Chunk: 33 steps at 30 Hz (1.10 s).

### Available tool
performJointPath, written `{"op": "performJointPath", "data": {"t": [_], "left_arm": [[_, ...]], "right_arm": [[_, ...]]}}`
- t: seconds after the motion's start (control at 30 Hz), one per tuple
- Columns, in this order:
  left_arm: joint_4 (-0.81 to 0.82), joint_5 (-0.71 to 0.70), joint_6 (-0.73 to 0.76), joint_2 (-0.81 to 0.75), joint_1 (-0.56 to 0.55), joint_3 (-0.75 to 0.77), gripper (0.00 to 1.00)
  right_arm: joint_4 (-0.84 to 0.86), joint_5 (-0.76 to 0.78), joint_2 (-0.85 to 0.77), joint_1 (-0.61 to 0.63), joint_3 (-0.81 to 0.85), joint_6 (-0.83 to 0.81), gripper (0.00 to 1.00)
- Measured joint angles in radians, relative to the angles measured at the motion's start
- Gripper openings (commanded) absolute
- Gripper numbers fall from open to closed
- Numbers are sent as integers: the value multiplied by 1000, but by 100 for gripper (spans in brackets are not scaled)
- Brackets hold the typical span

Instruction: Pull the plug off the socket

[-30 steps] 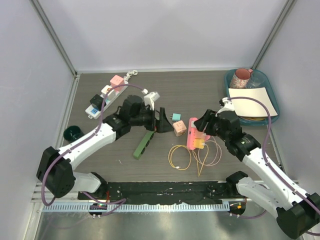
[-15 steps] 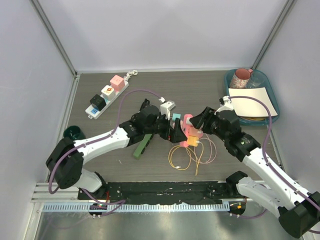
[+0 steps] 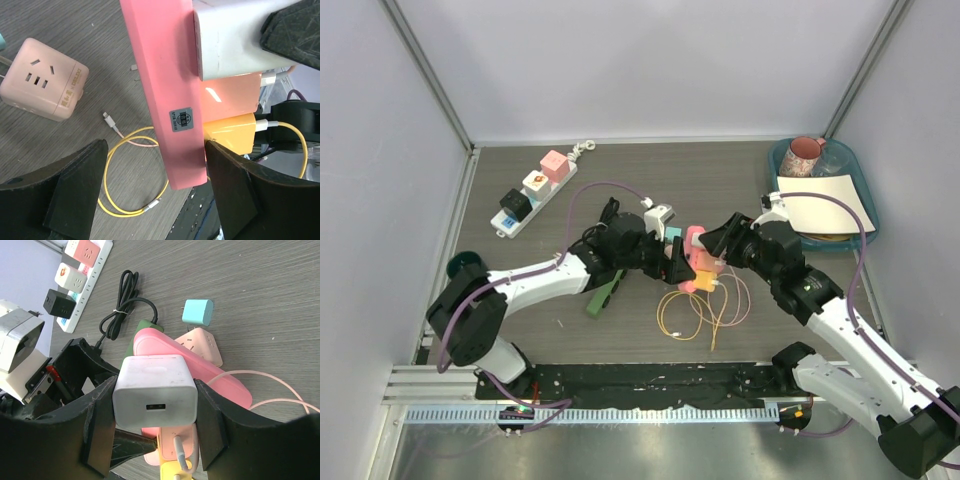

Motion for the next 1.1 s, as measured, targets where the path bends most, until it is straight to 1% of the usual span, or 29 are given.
{"op": "performJointPath", "data": {"t": [0.07,0.17,0.2,0.27,0.3,0.37,0.4,0.47,0.5,0.53,0.57,0.73,1.1], "left_arm": [[20,6,-10,9,0,-5,81],[43,16,-21,21,0,-8,72],[53,21,-24,26,-1,-8,66],[73,36,-34,37,-2,-8,59],[83,42,-40,44,-2,-8,50],[105,60,-52,56,-2,-8,39],[114,65,-54,61,-2,-8,29],[123,72,-71,71,-3,-10,18],[125,72,-78,77,-1,-11,7],[129,77,-85,83,1,-11,2],[132,81,-93,89,0,-12,0],[139,91,-121,112,-2,-10,0],[63,65,-147,127,-16,10,0]], "right_arm": [[0,1,0,0,0,0,16],[-2,3,0,0,0,-1,15],[-2,5,0,0,0,-1,15],[-2,8,0,0,0,-3,15],[-3,8,0,0,-1,-5,15],[-3,8,0,0,-4,-6,15],[-2,8,0,0,-8,-5,15],[0,10,0,0,-18,-4,15],[0,10,0,0,-22,-5,15],[1,10,0,0,-26,-5,15],[0,10,0,0,-29,-5,15],[-4,13,0,0,-40,-23,15],[-43,-8,-9,2,-49,-95,15]]}}
